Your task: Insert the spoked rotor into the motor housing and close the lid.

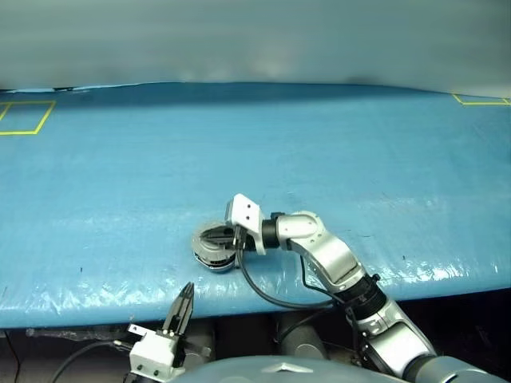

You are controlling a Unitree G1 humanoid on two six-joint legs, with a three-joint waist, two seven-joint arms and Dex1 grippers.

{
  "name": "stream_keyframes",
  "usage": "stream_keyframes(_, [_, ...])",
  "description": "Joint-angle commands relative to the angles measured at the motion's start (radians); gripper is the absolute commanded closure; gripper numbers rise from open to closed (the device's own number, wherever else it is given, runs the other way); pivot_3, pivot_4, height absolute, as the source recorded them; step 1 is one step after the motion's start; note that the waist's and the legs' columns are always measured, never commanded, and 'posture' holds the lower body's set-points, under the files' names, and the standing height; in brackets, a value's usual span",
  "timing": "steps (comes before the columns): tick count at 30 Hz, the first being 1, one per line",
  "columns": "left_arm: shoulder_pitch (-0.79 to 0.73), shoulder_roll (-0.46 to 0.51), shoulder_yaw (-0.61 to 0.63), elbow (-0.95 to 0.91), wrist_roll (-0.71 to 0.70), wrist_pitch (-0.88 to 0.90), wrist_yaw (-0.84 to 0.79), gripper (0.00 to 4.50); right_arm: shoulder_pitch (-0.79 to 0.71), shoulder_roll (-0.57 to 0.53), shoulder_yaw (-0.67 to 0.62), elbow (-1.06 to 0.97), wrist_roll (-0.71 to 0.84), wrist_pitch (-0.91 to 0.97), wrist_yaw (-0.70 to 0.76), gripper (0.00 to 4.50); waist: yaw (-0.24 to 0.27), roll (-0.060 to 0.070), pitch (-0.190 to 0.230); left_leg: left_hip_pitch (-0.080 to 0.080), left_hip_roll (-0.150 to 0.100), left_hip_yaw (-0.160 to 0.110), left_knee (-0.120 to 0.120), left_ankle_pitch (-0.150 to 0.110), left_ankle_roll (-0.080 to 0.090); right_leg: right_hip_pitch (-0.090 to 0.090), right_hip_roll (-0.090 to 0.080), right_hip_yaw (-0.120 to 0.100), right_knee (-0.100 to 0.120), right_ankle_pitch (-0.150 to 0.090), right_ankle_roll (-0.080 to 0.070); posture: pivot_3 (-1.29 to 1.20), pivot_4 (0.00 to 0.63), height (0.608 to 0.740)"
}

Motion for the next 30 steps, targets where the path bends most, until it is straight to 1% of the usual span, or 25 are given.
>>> stream_keyframes(1, [0.013, 0.011, 0.018, -0.045, -0.039, -0.029, -0.015, 4.43, 0.013, -0.003, 0.021, -0.042, 0.016, 0.012, 0.003, 4.50, 0.000, 0.000, 0.000, 0.000, 0.000, 0.000, 0.001, 0.000, 0.000, 0.000, 0.000, 0.000, 0.000, 0.000, 0.000, 0.00, 0.150, 0.740])
stream_keyframes(7, [0.015, 0.010, 0.026, -0.050, -0.048, -0.029, -0.033, 4.43, 0.066, 0.000, 0.031, -0.046, 0.024, 0.036, -0.033, 4.50, 0.000, -0.001, -0.001, 0.000, 0.000, 0.000, 0.002, 0.000, 0.000, 0.001, 0.000, 0.000, 0.000, 0.000, 0.000, 0.00, 0.150, 0.740])
stream_keyframes(13, [0.021, 0.002, 0.016, -0.067, -0.010, -0.029, -0.041, 4.43, 0.117, 0.029, -0.010, -0.089, 0.051, 0.085, -0.123, 4.50, 0.000, -0.003, -0.002, 0.000, 0.000, 0.000, 0.002, 0.000, 0.000, 0.001, 0.000, 0.000, 0.000, 0.000, 0.000, 0.00, 0.150, 0.740])
stream_keyframes(17, [0.022, -0.003, -0.006, -0.076, 0.028, -0.029, -0.047, 4.43, 0.142, 0.022, -0.035, -0.167, 0.087, 0.120, -0.152, 4.50, 0.003, -0.003, -0.002, 0.000, 0.000, 0.000, 0.002, 0.000, -0.001, 0.001, 0.000, 0.000, 0.000, 0.000, 0.000, 0.00, 0.150, 0.740])
stream_keyframes(19, [0.028, -0.011, -0.035, -0.083, 0.053, -0.030, -0.050, 4.43, 0.171, 0.030, -0.069, -0.264, 0.103, 0.140, -0.204, 4.50, 0.003, -0.003, -0.002, 0.000, 0.000, 0.000, 0.002, 0.000, -0.001, 0.001, 0.000, 0.000, 0.000, 0.000, 0.000, 0.00, 0.150, 0.740])
stream_keyframes(20, [0.031, -0.017, -0.047, -0.085, 0.067, -0.029, -0.047, 4.50, 0.194, 0.046, -0.086, -0.313, 0.098, 0.150, -0.254, 4.20, 0.003, -0.003, -0.002, 0.000, 0.000, 0.000, 0.002, -0.001, -0.001, 0.001, 0.000, 0.000, 0.000, 0.000, 0.000, 0.00, 0.150, 0.740])
stream_keyframes(22, [0.034, -0.022, -0.060, -0.086, 0.086, -0.019, -0.045, 4.50, 0.230, 0.075, -0.095, -0.378, 0.064, 0.178, -0.357, 3.69, 0.005, -0.003, -0.002, -0.002, 0.000, 0.000, 0.002, -0.001, -0.002, -0.001, 0.000, 0.000, 0.000, 0.000, 0.000, 0.00, 0.150, 0.740])
stream_keyframes(24, [0.032, -0.023, -0.070, -0.080, 0.089, -0.012, -0.045, 4.50, 0.246, 0.078, -0.073, -0.410, 0.035, 0.202, -0.412, 3.14, 0.004, -0.004, -0.002, -0.003, 0.000, 0.000, 0.002, -0.002, -0.002, -0.002, 0.000, 0.000, -0.001, 0.000, 0.000, 0.00, 0.150, 0.740])
stream_keyframes(26, [0.026, -0.023, -0.081, -0.066, 0.083, -0.003, -0.046, 4.50, 0.260, 0.091, -0.057, -0.422, 0.018, 0.220, -0.463, 2.48, 0.005, -0.004, -0.002, -0.003, 0.000, 0.000, 0.002, -0.002, -0.002, -0.002, 0.000, 0.000, -0.001, 0.000, 0.000, 0.00, 0.150, 0.740])
stream_keyframes(27, [-0.098, 0.003, -0.028, -0.087, 0.007, 0.118, -0.065, 4.50, 0.264, 0.097, -0.054, -0.422, 0.015, 0.224, -0.480, 2.20, 0.005, -0.004, -0.002, -0.003, 0.000, 0.000, 0.002, -0.002, -0.002, -0.002, 0.000, 0.000, -0.001, 0.000, 0.000, 0.00, 0.150, 0.740])
stream_keyframes(28, [-0.191, 0.024, 0.012, -0.103, -0.051, 0.209, -0.080, 4.50, 0.266, 0.099, -0.052, -0.422, 0.015, 0.226, -0.491, 1.82, 0.013, -0.001, 0.000, -0.002, 0.001, 0.000, 0.002, -0.002, -0.002, -0.001, 0.000, 0.000, -0.001, 0.000, 0.000, 0.00, 0.150, 0.740])
stream_keyframes(29, [-0.367, 0.069, 0.079, -0.088, -0.143, 0.347, -0.100, 4.50, 0.266, 0.100, -0.047, -0.418, 0.011, 0.227, -0.501, 1.44, 0.024, 0.001, 0.002, -0.003, 0.000, 0.000, 0.003, -0.001, -0.002, -0.002, -0.001, -0.001, 0.001, 0.000, 0.000, 0.00, 0.150, 0.740])
stream_keyframes(30, [-0.489, 0.100, 0.125, -0.079, -0.206, 0.448, -0.115, 4.50, 0.264, 0.100, -0.042, -0.413, 0.005, 0.227, -0.510, 1.20, 0.031, 0.000, 0.002, -0.004, 0.001, -0.001, 0.003, 0.000, 0.000, -0.006, -0.001, -0.003, 0.003, 0.000, 0.000, 0.00, 0.150, 0.740])
